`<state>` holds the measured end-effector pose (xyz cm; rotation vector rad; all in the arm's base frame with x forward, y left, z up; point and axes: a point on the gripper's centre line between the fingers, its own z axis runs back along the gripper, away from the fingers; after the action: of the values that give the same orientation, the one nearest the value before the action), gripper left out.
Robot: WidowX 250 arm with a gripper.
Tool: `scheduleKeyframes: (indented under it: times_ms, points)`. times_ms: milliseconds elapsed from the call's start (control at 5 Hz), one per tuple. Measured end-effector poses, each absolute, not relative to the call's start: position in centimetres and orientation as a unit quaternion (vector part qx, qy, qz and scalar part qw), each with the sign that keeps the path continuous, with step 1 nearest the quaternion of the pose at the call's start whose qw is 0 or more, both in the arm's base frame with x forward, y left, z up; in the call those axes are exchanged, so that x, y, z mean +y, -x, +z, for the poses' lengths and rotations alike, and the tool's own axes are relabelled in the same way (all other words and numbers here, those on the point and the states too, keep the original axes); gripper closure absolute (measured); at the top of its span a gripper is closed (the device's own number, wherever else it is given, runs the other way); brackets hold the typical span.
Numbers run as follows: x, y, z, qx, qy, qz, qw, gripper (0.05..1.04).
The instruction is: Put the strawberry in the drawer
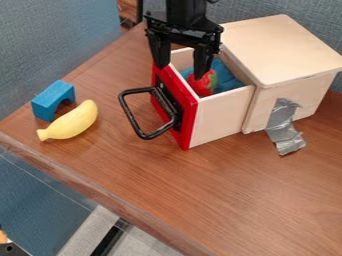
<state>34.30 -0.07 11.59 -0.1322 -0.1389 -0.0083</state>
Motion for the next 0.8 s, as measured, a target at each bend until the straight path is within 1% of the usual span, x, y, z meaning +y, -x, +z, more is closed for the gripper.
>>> scheduleKeyframes:
  times_ms: [200, 400, 600, 800]
  points:
    - [0.1, -33.0, 12.8, -0.083, 0.057, -0.008, 0.995, 0.083]
    - [1.3, -31.6, 13.8, -0.082, 0.052, -0.006, 0.995, 0.083]
    - [2.4, -30.3, 14.1, -0.041, 0.034, -0.028, 0.998, 0.083]
    - [3.9, -29.5, 14.0, -0.015, 0.007, -0.04, 0.999, 0.083]
